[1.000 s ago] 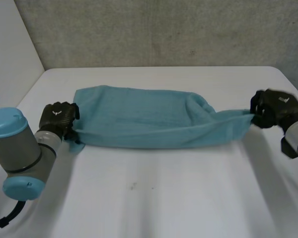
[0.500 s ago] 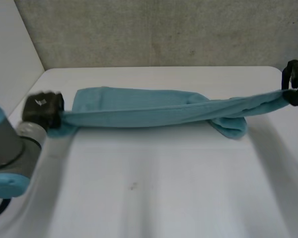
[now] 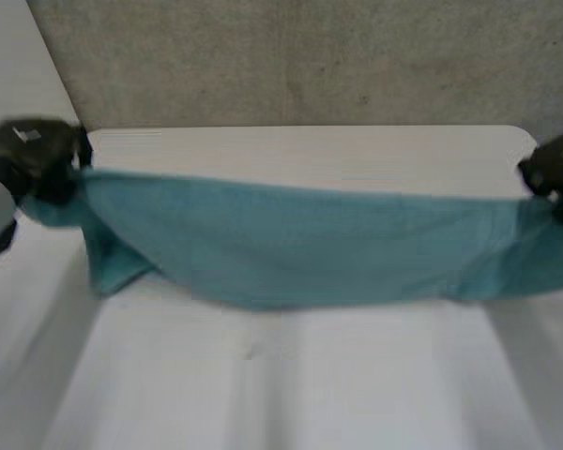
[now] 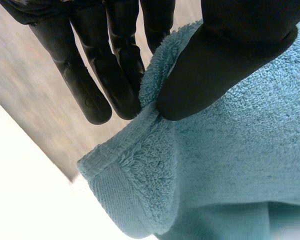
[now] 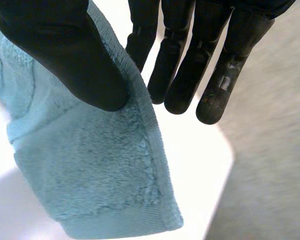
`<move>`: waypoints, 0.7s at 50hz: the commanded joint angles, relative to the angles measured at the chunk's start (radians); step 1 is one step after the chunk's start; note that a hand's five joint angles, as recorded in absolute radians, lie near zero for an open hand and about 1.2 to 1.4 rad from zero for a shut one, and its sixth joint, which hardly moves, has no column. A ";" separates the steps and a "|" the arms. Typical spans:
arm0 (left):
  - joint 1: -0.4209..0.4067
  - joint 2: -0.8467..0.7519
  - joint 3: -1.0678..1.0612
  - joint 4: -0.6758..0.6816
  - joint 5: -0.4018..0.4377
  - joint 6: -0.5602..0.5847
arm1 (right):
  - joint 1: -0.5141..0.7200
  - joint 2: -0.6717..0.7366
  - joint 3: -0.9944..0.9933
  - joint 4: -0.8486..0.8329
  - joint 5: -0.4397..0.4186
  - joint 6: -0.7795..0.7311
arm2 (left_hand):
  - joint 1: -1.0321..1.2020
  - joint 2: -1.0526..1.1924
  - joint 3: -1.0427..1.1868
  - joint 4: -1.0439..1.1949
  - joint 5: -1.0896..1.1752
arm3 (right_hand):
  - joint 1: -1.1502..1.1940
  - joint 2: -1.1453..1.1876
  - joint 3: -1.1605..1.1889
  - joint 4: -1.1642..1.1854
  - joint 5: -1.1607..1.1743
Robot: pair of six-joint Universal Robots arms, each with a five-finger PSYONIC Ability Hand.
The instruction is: Fold the laundry
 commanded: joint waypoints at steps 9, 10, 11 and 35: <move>-0.079 -0.455 0.496 0.125 -0.070 0.208 | 0.177 0.394 -0.549 -0.305 0.270 0.046 | 0.218 0.183 0.181 0.179 0.198 | 0.410 0.219 0.216 0.204 0.233; -0.079 -0.455 0.497 0.126 -0.070 0.208 | 0.177 0.395 -0.550 -0.306 0.270 0.047 | 0.218 0.183 0.181 0.179 0.198 | 0.410 0.219 0.216 0.204 0.233; -0.096 -0.452 0.555 0.237 -0.067 0.204 | 0.183 0.404 -0.655 -0.392 0.290 0.085 | 0.218 0.183 0.181 0.179 0.198 | 0.410 0.219 0.216 0.204 0.233; -0.099 -0.334 0.276 0.746 -0.091 -0.043 | 0.186 0.186 -0.119 -0.807 0.201 0.225 | 0.218 0.183 0.181 0.179 0.198 | 0.410 0.219 0.216 0.204 0.233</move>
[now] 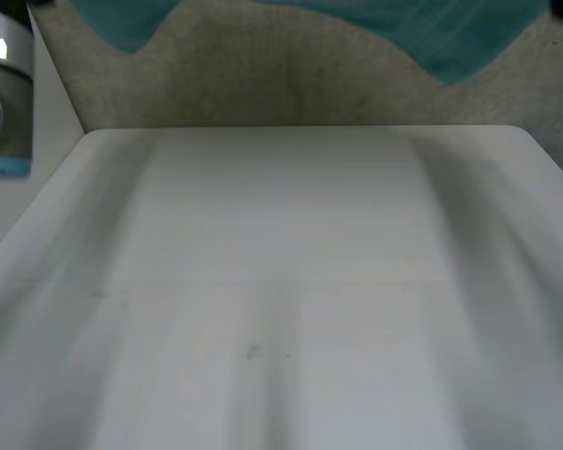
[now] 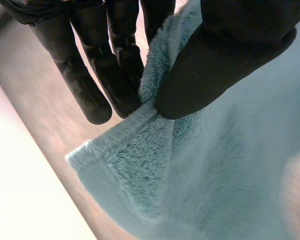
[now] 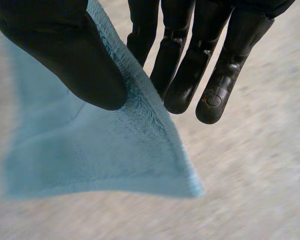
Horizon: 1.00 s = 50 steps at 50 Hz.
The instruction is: Fold the laundry
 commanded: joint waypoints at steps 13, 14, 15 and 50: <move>0.000 -0.149 -0.434 -0.065 0.003 -0.099 | -0.004 0.124 0.410 0.034 -0.025 0.062 | 0.208 0.183 0.180 0.179 0.190 | 0.410 0.214 0.213 0.204 0.233; 0.000 -0.161 -0.455 -0.081 0.003 -0.096 | -0.004 0.137 0.426 0.046 -0.025 0.072 | 0.208 0.183 0.180 0.179 0.190 | 0.410 0.214 0.213 0.204 0.233; 0.000 -0.169 -0.472 -0.102 0.002 -0.094 | -0.004 0.140 0.444 0.063 -0.025 0.076 | 0.208 0.183 0.180 0.179 0.190 | 0.410 0.214 0.213 0.204 0.233; 0.099 0.159 -0.646 -0.758 0.039 0.291 | -0.271 -0.169 0.599 0.712 -0.252 -0.493 | 0.208 0.183 0.180 0.179 0.190 | 0.410 0.214 0.213 0.204 0.233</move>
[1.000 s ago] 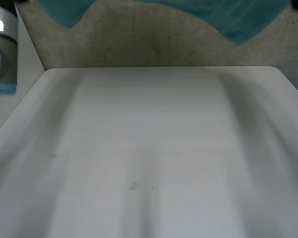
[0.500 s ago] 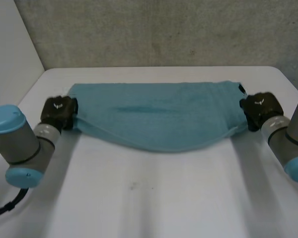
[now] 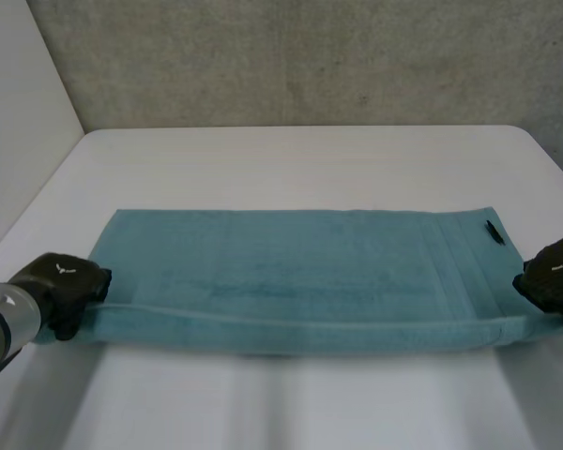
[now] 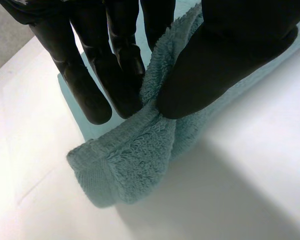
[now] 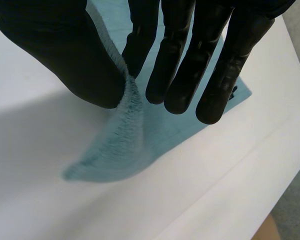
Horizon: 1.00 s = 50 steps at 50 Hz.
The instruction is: Fold the laundry
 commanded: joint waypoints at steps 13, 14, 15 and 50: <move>-0.099 -0.515 0.450 0.536 0.002 -0.003 | 0.223 0.579 -0.454 -0.496 0.090 0.241 | 0.208 0.183 0.180 0.179 0.190 | 0.410 0.214 0.212 0.204 0.233; -0.101 -0.550 0.487 0.559 0.003 -0.008 | 0.227 0.625 -0.490 -0.553 0.109 0.243 | 0.208 0.183 0.180 0.179 0.190 | 0.410 0.214 0.212 0.204 0.233; -0.101 -0.550 0.487 0.559 0.003 -0.008 | 0.227 0.625 -0.491 -0.553 0.109 0.243 | 0.208 0.183 0.180 0.179 0.190 | 0.410 0.214 0.212 0.204 0.233; -0.141 -0.456 0.432 0.702 0.002 -0.060 | 0.269 0.448 -0.342 -0.764 0.192 0.681 | -1.014 -1.039 -1.042 -1.043 -1.032 | -0.812 -1.008 -1.010 -1.018 -0.989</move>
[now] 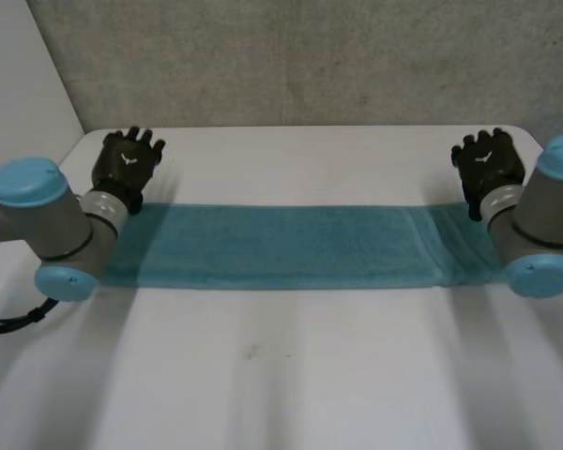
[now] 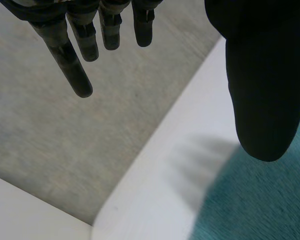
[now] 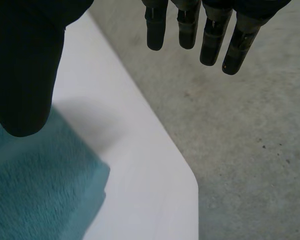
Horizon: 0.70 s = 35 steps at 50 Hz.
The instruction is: Fold the laundry
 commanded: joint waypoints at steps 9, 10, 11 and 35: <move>-0.004 0.402 -0.440 0.013 0.005 -0.244 | -0.197 -0.330 0.311 0.289 -0.279 0.225 | -0.006 0.003 0.002 -0.248 -0.030 | 0.126 0.110 0.115 0.100 0.085; -0.006 0.428 -0.477 0.013 0.004 -0.284 | -0.212 -0.326 0.322 0.313 -0.306 0.225 | -0.006 0.003 0.002 -0.248 -0.030 | 0.210 0.194 0.199 0.184 0.169; -0.009 0.454 -0.510 0.013 0.004 -0.323 | -0.228 -0.324 0.329 0.323 -0.322 0.225 | -0.006 0.003 0.002 -0.248 -0.030 | 0.243 0.227 0.232 0.217 0.202; -0.061 0.488 -0.617 0.035 -0.033 -0.488 | -0.337 -0.119 0.300 0.183 -0.396 0.173 | -0.006 0.003 0.002 -0.248 -0.030 | 0.598 0.582 0.587 0.572 0.557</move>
